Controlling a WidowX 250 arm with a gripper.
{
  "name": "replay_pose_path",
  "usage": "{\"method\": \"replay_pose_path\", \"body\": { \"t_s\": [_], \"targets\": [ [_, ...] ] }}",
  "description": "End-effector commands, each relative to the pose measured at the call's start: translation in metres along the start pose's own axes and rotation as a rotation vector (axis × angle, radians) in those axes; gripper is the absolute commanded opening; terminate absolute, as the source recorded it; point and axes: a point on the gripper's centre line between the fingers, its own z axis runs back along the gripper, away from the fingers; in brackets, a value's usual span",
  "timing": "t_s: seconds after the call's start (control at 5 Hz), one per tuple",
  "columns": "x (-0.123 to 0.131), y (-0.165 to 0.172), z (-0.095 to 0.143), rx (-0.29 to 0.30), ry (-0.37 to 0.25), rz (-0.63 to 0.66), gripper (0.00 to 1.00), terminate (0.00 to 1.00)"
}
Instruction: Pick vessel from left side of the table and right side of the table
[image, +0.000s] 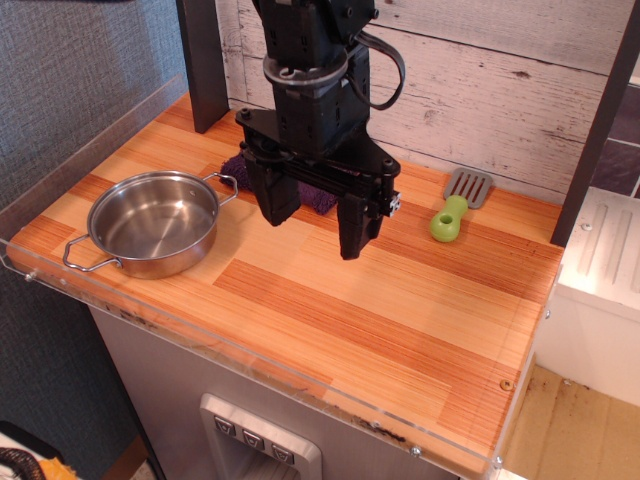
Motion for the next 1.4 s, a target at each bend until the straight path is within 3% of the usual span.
{"method": "replay_pose_path", "body": {
  "t_s": [0.0,0.4,0.6,1.2],
  "targets": [
    [0.0,0.0,0.0,0.0,0.0,0.0,1.0,0.0],
    [0.008,0.072,-0.001,0.039,-0.05,0.002,1.0,0.0],
    [0.009,0.101,0.005,0.087,-0.048,-0.031,1.0,0.0],
    [-0.004,0.116,-0.038,0.154,0.004,-0.015,1.0,0.0]
  ]
}}
